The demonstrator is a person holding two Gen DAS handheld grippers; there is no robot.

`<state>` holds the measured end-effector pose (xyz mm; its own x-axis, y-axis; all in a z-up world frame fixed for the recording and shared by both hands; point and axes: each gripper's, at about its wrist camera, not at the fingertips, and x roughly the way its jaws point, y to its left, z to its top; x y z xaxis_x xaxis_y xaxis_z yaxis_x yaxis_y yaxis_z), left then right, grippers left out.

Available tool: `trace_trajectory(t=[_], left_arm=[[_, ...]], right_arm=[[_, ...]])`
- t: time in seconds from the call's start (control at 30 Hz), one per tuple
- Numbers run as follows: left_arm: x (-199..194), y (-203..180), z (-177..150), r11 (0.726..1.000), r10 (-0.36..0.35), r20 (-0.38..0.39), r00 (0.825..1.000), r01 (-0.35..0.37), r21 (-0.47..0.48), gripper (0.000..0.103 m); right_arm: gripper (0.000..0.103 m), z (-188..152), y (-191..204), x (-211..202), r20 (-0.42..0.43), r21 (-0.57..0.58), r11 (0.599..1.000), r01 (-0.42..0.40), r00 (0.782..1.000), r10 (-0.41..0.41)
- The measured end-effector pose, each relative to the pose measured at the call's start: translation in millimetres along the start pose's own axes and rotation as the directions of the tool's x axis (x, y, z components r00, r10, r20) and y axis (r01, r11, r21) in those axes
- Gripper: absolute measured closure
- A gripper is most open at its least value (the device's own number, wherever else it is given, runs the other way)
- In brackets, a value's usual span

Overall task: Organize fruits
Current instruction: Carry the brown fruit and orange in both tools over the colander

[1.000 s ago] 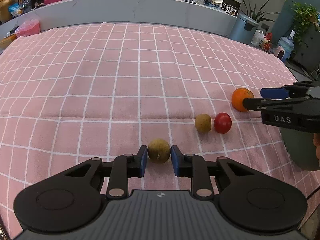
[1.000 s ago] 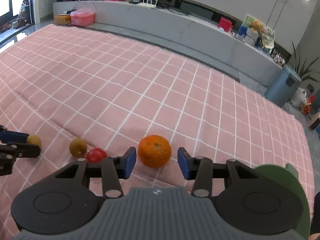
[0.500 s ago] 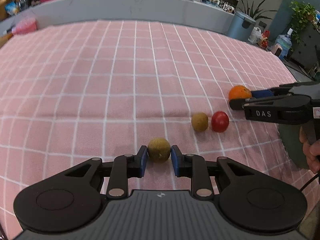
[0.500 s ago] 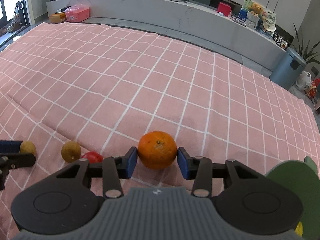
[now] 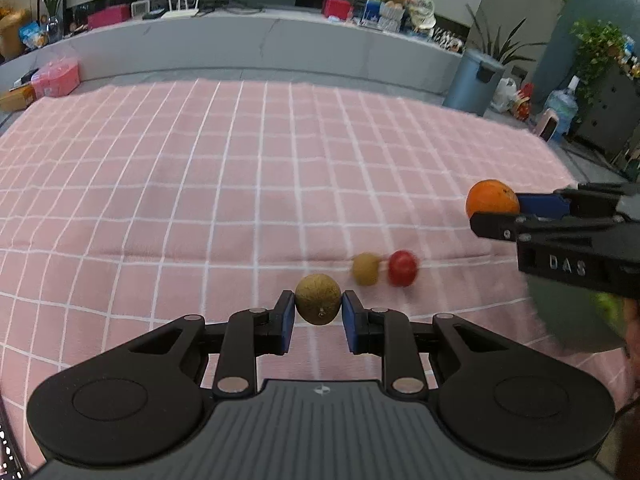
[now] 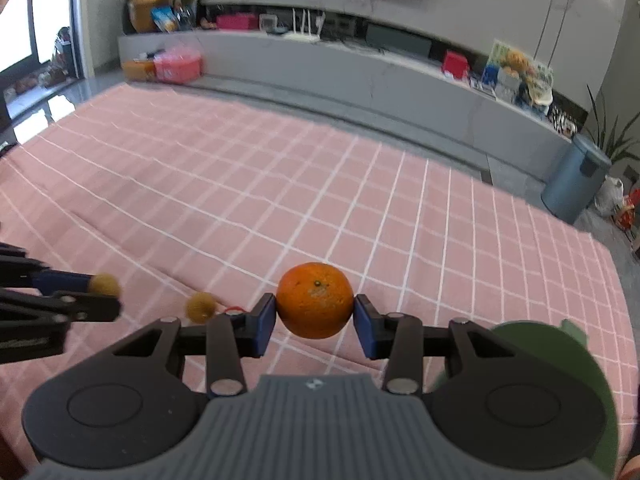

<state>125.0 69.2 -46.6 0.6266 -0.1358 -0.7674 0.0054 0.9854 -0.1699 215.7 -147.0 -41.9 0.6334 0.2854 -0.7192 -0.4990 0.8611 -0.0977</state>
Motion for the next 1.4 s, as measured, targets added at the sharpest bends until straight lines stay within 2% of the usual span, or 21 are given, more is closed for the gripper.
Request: trace_trajectory(t=[0.33,0.67,0.9,1.07,1.2,1.4], left_arm=[[-41,-54,10,0.992,-0.112,0.056,0.992,0.108,0.069,0.075],[-46,-118,16,0.958,-0.225,0.048,0.973,0.212,0.193,0.075],[-27,-158,17,0.913,-0.320,-0.020,0.947,0.314,0.261,0.075],[-1,-182,19,0.894,-0.326,-0.077,0.942,0.334,0.298,0.075],[15,-190,26,0.889,-0.340,-0.104,0.935,0.356,0.289,0.075],[40,-200,42,0.895,-0.313,-0.132,0.941,0.339,0.292,0.075]], right_arm=[[0.064,-19,-15,-89,0.110,0.041,0.999,-0.026,0.994,0.021],[0.064,-64,-47,-136,0.099,0.048,0.998,0.032,0.994,-0.037],[0.064,-90,-88,-142,0.042,0.109,0.991,0.074,0.996,-0.079],[0.064,-99,-110,-135,-0.002,0.150,0.985,0.082,0.997,-0.083],[0.064,-102,-121,-122,-0.032,0.177,0.982,0.065,0.998,-0.060],[0.064,-90,-133,-101,-0.022,0.178,0.983,0.049,0.999,-0.046]])
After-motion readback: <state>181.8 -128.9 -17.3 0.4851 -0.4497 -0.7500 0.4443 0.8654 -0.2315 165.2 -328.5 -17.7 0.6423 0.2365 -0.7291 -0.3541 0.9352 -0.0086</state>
